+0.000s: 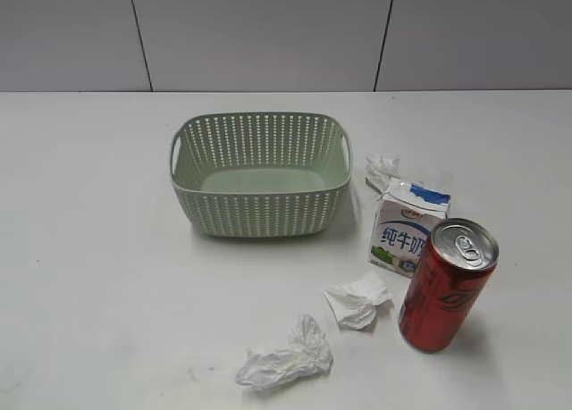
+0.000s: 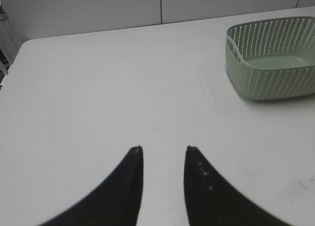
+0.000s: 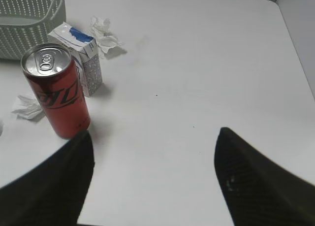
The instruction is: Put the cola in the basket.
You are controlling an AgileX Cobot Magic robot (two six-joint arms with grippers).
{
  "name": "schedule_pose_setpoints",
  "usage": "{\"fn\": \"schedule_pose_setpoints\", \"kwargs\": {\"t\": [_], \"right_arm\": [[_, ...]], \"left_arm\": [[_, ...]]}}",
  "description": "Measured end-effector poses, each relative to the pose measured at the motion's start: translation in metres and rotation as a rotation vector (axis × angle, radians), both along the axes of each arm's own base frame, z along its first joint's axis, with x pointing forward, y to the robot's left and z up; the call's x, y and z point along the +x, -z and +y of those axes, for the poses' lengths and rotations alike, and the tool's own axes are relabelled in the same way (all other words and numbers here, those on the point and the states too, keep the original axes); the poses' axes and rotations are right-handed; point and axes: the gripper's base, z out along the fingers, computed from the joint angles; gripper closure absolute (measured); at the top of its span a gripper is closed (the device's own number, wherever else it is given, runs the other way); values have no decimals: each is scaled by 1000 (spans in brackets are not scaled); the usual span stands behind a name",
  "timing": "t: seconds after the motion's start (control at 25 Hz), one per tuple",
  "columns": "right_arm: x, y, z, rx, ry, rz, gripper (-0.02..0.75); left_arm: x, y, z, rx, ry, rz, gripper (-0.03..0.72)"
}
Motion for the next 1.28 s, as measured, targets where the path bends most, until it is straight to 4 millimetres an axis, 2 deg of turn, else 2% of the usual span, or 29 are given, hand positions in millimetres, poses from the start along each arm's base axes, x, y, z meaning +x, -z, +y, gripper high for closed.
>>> {"fn": "schedule_pose_setpoints", "kwargs": {"t": [0.32, 0.8, 1.28], "right_arm": [[25, -5, 2, 7, 6, 145, 162], [76, -32, 10, 143, 39, 356, 162], [137, -30, 16, 130, 42, 726, 162]], "left_arm": [[0, 0, 0, 0, 0, 0, 458], [0, 0, 0, 0, 0, 0, 456], [0, 0, 0, 0, 0, 0, 456]]}}
